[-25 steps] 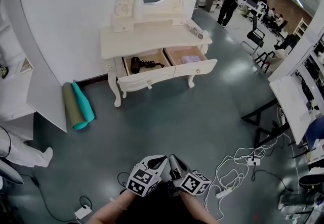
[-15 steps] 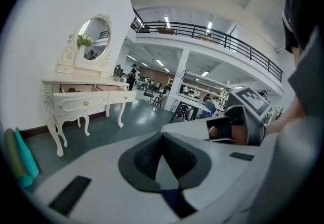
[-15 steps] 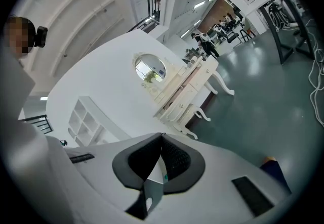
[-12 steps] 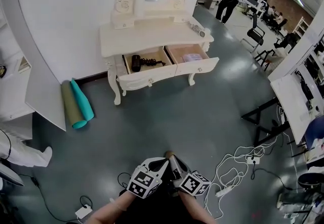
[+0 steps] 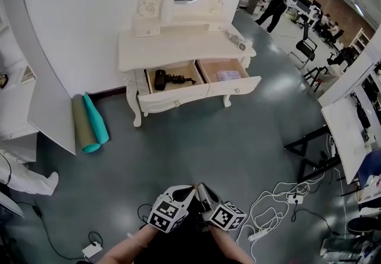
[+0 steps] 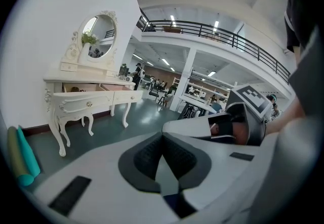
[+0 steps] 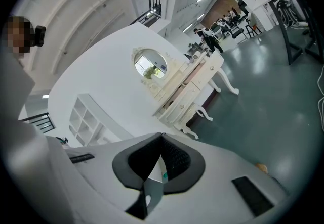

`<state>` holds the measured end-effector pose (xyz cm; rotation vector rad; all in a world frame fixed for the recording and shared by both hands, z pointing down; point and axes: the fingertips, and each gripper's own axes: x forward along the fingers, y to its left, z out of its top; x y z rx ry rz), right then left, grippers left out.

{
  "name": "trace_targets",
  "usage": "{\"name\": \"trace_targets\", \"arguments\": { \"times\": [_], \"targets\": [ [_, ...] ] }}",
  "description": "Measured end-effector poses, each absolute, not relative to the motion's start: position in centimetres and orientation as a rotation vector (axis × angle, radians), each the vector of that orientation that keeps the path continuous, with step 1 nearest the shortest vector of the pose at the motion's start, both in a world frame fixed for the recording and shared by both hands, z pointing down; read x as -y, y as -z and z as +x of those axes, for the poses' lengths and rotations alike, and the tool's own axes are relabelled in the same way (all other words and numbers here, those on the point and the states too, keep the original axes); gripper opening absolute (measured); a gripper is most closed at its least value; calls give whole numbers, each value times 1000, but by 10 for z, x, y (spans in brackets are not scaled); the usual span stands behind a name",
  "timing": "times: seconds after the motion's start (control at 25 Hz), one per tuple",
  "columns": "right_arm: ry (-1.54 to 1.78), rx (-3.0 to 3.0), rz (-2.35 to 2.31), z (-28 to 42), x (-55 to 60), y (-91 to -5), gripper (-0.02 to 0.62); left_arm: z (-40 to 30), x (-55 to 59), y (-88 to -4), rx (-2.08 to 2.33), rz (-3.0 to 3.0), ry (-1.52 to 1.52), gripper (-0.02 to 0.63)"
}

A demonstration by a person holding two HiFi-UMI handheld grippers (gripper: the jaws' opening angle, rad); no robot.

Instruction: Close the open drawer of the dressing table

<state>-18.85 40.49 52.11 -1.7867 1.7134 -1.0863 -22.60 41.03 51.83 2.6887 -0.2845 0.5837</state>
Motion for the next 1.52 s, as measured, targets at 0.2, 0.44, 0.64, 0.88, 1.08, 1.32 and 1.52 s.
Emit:
{"name": "trace_targets", "arguments": {
  "times": [0.2,0.44,0.64,0.88,1.08,1.32,1.52],
  "targets": [
    [1070,-1666,-1806,-147,-387,-522,23,-193,-392,-518,271,2718,-590,17],
    [1065,-1679,-1806,-113,-357,-524,23,-163,-365,-523,282,2716,-598,17],
    [1060,-1677,-1815,-85,-333,-524,23,-139,-339,-524,308,2713,-591,17],
    [1052,-1700,-1848,-63,-309,-522,23,-120,-309,-524,364,2698,-572,17],
    [1046,-1730,-1871,-48,-290,-521,23,-104,-287,-524,412,2670,-550,17],
    [1039,-1786,-1889,-32,-270,-522,24,-86,-264,-525,490,2637,-508,17],
    [1014,-1837,-1914,-11,-255,-522,25,-73,-238,-524,592,2607,-444,17]
  ]
}}
